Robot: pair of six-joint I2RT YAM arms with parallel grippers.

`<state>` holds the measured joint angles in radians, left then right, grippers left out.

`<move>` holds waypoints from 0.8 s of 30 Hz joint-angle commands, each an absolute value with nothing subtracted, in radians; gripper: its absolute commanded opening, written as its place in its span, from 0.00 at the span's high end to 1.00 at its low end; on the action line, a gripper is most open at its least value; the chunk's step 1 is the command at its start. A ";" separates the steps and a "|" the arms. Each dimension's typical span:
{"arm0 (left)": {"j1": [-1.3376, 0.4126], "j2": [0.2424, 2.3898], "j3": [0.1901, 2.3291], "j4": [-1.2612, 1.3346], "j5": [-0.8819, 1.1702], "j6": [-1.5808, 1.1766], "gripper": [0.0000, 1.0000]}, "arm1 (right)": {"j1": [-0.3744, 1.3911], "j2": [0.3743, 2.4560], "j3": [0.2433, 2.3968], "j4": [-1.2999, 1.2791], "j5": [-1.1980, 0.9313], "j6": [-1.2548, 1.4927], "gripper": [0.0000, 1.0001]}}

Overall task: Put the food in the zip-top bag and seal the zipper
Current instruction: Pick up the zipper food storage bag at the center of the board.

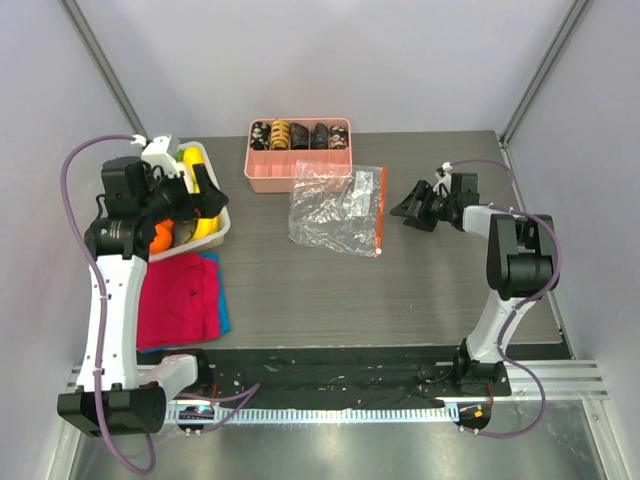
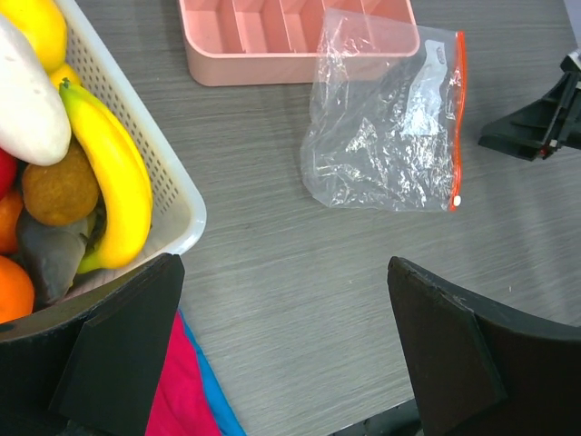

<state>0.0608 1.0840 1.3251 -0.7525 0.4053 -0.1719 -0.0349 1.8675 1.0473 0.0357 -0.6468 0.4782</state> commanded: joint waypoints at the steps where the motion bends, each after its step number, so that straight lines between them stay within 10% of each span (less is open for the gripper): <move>1: 0.058 1.101 1.312 -0.690 0.456 -0.160 0.00 | -0.012 1.927 1.084 0.259 -0.733 0.600 0.33; 10: 0.057 1.094 1.247 -0.678 0.465 -0.163 0.00 | 0.055 2.054 1.120 0.451 -0.816 0.784 0.39; 17: 0.058 1.104 1.233 -0.680 0.491 -0.196 0.00 | 0.045 1.948 1.134 0.345 -0.807 0.701 0.99; 24: 0.017 1.150 1.256 -0.660 0.569 -0.209 0.09 | 0.026 1.559 1.108 -0.061 -0.671 0.476 0.99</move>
<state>0.0540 1.1202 1.2259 -0.7265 0.5053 -0.1951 0.0277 1.8164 1.0996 0.1116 -0.7483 0.6205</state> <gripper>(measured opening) 0.916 0.025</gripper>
